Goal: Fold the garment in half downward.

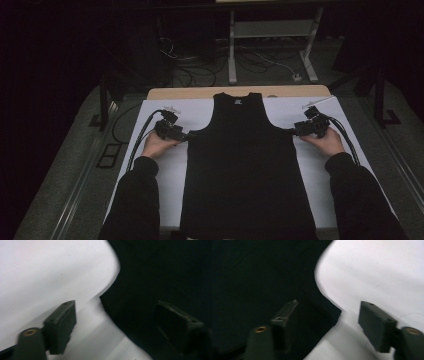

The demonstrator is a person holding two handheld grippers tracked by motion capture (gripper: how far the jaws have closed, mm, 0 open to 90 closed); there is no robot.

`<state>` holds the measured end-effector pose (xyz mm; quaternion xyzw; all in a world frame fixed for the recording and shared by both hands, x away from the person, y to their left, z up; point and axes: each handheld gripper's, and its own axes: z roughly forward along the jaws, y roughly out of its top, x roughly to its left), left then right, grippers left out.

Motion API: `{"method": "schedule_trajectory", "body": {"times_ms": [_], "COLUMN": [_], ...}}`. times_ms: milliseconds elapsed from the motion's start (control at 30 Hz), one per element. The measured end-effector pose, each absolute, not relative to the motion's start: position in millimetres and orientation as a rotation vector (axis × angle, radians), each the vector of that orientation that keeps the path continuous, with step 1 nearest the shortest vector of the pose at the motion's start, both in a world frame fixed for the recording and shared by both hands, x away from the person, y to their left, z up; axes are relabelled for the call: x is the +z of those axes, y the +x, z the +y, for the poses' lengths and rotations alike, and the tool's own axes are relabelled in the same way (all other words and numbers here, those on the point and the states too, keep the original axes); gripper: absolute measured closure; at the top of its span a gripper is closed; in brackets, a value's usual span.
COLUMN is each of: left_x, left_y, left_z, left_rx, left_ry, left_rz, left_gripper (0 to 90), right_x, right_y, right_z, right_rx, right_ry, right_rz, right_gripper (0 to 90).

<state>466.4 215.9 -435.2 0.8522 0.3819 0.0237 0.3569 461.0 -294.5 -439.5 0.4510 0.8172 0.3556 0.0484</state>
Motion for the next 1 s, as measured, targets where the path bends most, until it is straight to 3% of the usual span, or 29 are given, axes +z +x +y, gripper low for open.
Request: {"method": "schedule_trajectory", "body": {"times_ms": [500,700,833,900,1000], "left_x": [-440.6,-442.0,-442.2,-441.1,-439.4], "left_y": [468.3,469.8,468.4,466.0,463.6], "left_z": [211.0,211.1,209.0,206.7,203.9], "left_rx": [0.079,0.089,0.108,0.139,0.131], "left_ry": [2.190,2.177,2.182,2.200,2.187], "left_rz": [0.977,1.015,1.020,1.009,1.011], "left_gripper": [49.4,65.1,74.6,84.0,86.1], "right_x": [-445.1,-444.9,-444.0,-442.9,-440.0], "right_y": [461.9,461.4,460.5,459.4,455.2], "right_z": [-286.6,-284.4,-283.6,-283.7,-285.5], "right_rx": [1.050,1.006,1.001,0.995,1.008], "right_ry": [1.398,1.412,1.437,1.455,1.454], "right_rz": [2.495,2.474,2.478,2.488,2.485], "right_gripper": [63.6,79.9,83.2,84.1,84.6]}}
